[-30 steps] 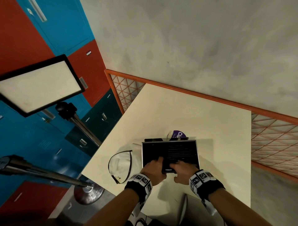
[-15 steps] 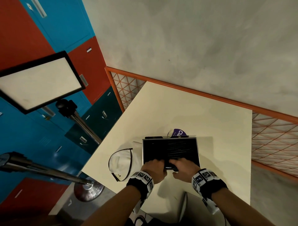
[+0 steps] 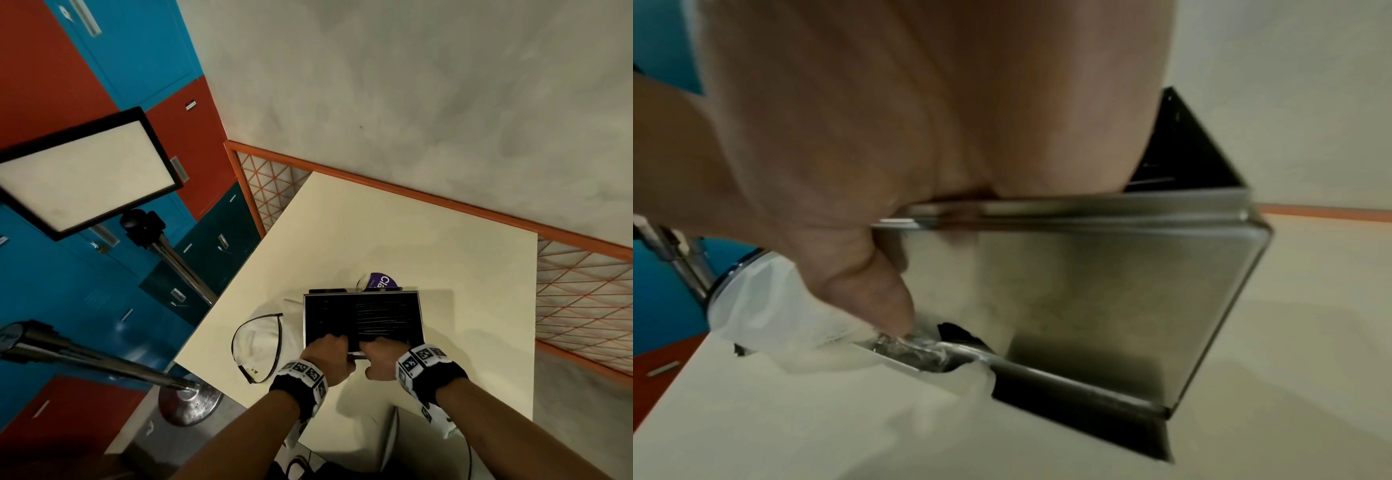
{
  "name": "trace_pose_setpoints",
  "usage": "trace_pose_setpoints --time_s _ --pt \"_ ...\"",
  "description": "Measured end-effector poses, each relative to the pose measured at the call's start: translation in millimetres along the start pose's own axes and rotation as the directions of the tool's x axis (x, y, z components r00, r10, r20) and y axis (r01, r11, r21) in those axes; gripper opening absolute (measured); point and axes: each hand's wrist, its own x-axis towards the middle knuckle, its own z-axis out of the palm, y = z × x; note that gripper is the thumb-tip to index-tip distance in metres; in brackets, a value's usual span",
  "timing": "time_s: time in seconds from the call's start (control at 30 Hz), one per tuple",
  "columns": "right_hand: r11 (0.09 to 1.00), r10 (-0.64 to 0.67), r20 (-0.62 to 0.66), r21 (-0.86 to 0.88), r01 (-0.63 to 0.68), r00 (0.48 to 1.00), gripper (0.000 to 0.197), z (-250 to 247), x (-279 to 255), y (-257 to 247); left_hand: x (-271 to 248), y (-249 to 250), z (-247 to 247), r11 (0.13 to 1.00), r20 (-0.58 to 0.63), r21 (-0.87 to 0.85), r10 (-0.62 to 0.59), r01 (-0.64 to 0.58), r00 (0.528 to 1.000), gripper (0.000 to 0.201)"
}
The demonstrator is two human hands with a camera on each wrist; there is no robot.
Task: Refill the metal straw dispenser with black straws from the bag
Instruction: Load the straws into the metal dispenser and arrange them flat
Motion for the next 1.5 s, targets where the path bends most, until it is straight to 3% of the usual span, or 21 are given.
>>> trace_pose_setpoints --time_s 0.23,0.47,0.7,0.9,1.07,1.2,1.33,1.5 --pt "0.994 0.020 -0.037 0.112 -0.016 0.999 0.056 1 -3 6 1 1 3 0.999 0.004 0.043 0.006 -0.006 1.000 0.038" --pt "0.999 0.036 0.031 0.015 -0.037 0.999 0.030 -2 10 -8 5 -1 -1 0.998 0.024 -0.056 -0.017 0.018 1.000 0.036" --pt "0.997 0.081 0.134 0.003 -0.082 0.988 0.036 -9 15 -11 7 -4 0 0.996 0.034 -0.083 -0.014 0.017 0.999 0.034" --pt "1.000 -0.010 -0.018 -0.026 0.010 1.000 0.034 -8 7 -2 12 -7 1 1.000 0.054 0.017 0.005 -0.006 0.999 0.038" --pt "0.998 0.003 -0.008 0.065 -0.003 1.000 0.046 -17 6 2 16 -2 -3 0.983 0.038 0.185 0.002 -0.009 0.999 0.044" --pt "0.996 0.024 -0.044 0.090 -0.020 0.999 0.043 -26 7 4 22 1 -16 0.984 0.043 0.175 -0.016 0.008 0.999 0.041" --pt "0.994 0.064 -0.006 0.085 -0.063 0.998 0.025 -37 5 10 30 3 -32 0.985 0.058 0.171 -0.022 0.011 0.998 0.038" --pt "0.988 -0.015 -0.095 0.154 0.030 0.995 0.020 -47 -3 27 38 -10 -35 0.987 0.057 0.052 0.148 -0.151 0.987 0.035"
